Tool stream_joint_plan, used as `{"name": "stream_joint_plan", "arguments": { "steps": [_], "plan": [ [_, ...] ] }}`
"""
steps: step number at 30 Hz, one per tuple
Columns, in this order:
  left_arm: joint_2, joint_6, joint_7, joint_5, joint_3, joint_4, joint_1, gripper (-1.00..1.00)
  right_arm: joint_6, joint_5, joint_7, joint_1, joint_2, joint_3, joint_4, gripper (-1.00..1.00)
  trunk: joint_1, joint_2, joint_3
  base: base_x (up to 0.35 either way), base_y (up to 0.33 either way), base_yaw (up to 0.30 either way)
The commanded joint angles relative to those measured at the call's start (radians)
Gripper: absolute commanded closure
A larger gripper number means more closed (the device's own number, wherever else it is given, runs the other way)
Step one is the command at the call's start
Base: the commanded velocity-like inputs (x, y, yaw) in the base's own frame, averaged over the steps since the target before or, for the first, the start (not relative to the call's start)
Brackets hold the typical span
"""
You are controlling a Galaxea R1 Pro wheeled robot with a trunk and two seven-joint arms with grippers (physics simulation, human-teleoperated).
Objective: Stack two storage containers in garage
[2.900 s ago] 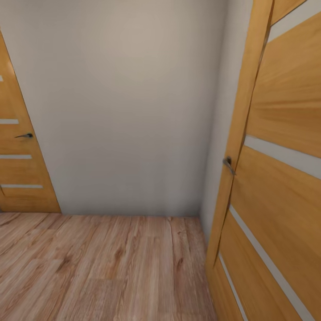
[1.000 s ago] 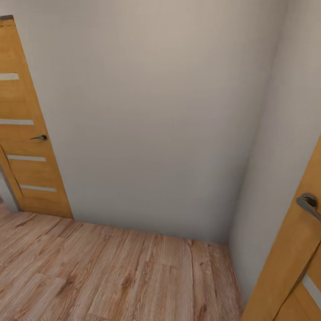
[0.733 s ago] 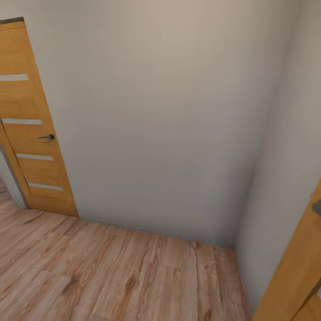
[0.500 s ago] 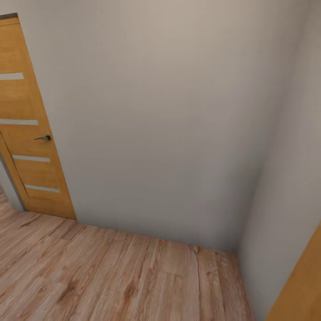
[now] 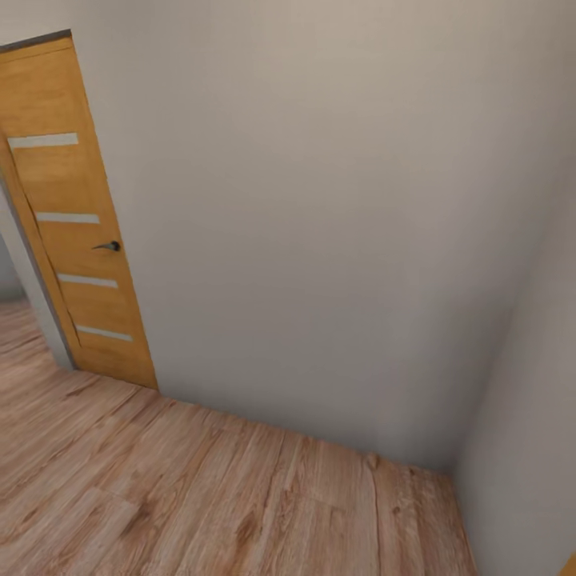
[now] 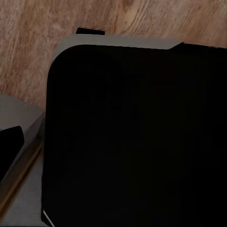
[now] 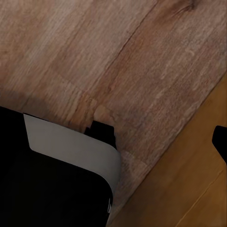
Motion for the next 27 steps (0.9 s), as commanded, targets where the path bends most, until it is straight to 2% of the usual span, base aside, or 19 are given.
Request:
{"name": "stream_joint_plan", "arguments": {
  "steps": [1, 10, 27],
  "plan": [
    [0.0, -0.002, -0.001, 0.01, 0.001, 0.0, 0.0, -1.0, -0.006, -0.01, 0.001, -0.001, 0.001, 0.009, 0.003, -1.0, 0.0, -0.001, -0.001, 0.001, 0.0, 0.275],
    [0.0, -0.002, -0.001, 0.01, 0.001, 0.0, 0.0, -1.0, -0.006, -0.01, 0.001, -0.001, 0.001, 0.009, 0.003, -1.0, 0.0, -0.001, -0.001, 0.041, 0.0, 0.237],
    [0.0, -0.002, -0.001, 0.01, 0.001, 0.0, 0.0, -1.0, -0.004, -0.01, 0.0, -0.001, 0.0, 0.009, 0.003, -1.0, 0.0, -0.001, -0.001, 0.312, 0.0, 0.026]
  ]
}}
